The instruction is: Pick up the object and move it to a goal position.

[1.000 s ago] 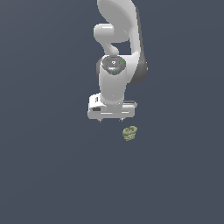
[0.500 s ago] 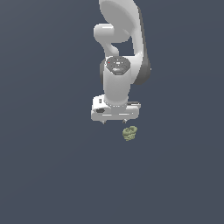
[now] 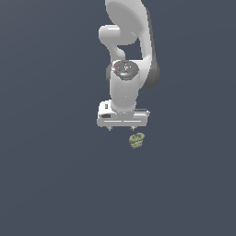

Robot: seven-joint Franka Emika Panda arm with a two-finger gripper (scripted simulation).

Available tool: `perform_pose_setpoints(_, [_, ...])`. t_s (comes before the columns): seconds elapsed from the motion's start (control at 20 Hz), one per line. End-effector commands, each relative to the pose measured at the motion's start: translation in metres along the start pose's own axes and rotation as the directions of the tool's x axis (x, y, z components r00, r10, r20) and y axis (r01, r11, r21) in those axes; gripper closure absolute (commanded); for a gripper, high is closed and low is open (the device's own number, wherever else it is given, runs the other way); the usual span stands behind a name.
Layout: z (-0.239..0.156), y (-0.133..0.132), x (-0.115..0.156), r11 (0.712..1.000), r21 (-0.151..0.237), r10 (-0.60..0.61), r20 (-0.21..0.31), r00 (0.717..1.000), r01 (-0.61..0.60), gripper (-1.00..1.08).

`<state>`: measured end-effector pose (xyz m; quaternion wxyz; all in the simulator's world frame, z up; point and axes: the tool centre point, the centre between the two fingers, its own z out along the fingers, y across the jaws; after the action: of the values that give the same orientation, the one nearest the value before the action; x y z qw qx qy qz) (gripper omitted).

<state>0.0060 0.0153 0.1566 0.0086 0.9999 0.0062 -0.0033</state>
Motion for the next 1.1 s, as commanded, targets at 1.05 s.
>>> perform_pose_setpoints(1.05, [0.022, -0.036, 0.001, 0.863, 0.011, 0.505, 0.007, 0.863, -0.505, -0.92])
